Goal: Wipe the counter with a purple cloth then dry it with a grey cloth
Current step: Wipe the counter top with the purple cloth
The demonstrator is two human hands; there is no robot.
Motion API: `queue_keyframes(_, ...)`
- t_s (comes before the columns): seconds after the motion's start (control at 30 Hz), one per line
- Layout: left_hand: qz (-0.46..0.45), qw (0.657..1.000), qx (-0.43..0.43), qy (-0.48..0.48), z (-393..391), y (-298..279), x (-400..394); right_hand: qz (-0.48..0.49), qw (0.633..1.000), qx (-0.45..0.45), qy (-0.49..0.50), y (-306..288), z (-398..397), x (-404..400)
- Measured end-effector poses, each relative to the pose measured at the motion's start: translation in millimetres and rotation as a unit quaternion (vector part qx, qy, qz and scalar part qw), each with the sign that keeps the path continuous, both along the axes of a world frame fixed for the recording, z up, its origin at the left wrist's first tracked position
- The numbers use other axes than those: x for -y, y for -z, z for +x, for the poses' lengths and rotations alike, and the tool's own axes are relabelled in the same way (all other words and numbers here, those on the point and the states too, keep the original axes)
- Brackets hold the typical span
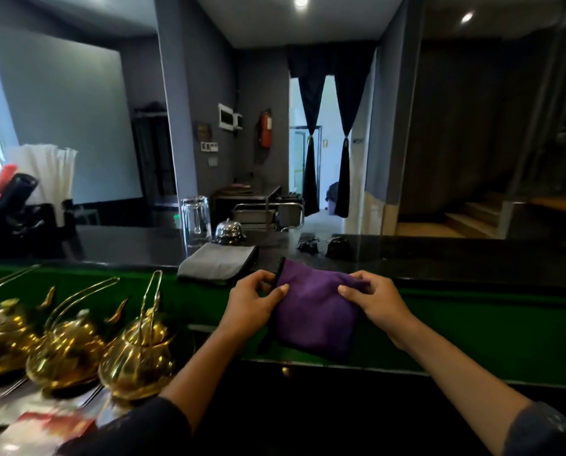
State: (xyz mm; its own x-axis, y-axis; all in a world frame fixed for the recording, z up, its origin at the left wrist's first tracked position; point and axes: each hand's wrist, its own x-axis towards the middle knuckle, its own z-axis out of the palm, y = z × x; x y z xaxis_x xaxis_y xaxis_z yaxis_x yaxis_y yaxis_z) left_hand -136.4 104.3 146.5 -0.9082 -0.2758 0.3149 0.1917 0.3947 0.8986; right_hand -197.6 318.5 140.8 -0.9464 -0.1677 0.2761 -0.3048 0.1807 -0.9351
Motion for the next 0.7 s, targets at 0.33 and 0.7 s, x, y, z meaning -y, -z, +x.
queue_keyframes(0.33,-0.087,0.996,0.005,-0.027,-89.8,-49.9,4.8,0.108,0.989,-0.057,0.081,-56.1,-83.0,15.3)
queue_keyframes(0.7,-0.192,0.979,0.06,-0.041,-204.3,-63.3,41.9,0.22,0.966,-0.053,0.128,-66.9,-200.2,66.3)
